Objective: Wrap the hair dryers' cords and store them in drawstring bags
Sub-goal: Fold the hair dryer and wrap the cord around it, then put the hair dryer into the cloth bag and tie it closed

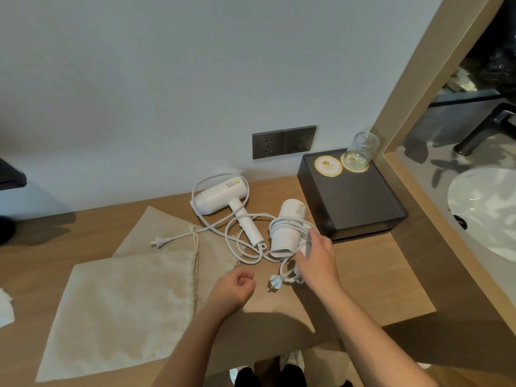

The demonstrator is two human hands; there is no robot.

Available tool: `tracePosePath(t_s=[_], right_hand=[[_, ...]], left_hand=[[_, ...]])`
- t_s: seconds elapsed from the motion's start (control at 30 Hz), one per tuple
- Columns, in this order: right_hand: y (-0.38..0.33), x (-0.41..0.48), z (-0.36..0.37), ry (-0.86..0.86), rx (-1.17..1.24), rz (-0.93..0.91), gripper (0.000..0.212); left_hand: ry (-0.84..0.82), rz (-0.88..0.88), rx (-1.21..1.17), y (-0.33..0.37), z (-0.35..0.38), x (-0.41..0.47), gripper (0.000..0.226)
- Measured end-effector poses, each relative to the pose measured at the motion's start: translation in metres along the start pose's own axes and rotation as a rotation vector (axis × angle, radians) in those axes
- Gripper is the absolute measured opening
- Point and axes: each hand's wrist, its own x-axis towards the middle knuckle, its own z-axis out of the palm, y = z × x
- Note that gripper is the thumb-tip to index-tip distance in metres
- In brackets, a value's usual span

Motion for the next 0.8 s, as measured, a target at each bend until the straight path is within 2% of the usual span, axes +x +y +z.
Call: tracePosePath(t_s=[0.13,0.3,0.43,0.6,0.7,0.8], right_hand=[[-0.030,-0.008,0.003,0.027,-0.176,-0.181,0.069],[-0.059,-0.014,0.021,-0.061,-0.384,-0.317,0.069],[-0.071,-0.020,0.044,-0.135,-0.532,-0.399,0.065],[-0.079,-0.030,0.077,-0.220,-0.692,-0.510,0.064],[-0.080,-0.036,0.096,-0.335,-0.704,-0.588,0.061],[-0.079,-0.036,0.110,-0.422,-0.744,-0.604,0.060]], left_hand=[[0.172,-0.028,0.107,-0.009,-0.020,-0.003,0.018],[0.367,-0.093,0.287,-0.039,-0.048,-0.008,0.020],[0.370,-0.231,0.408,-0.056,-0.055,-0.012,0.029],[0.379,-0.275,0.450,-0.076,-0.051,-0.016,0.035],[0.401,-0.237,0.418,-0.088,-0.051,-0.017,0.028],[0.373,-0.181,0.369,-0.095,-0.058,-0.016,0.012]])
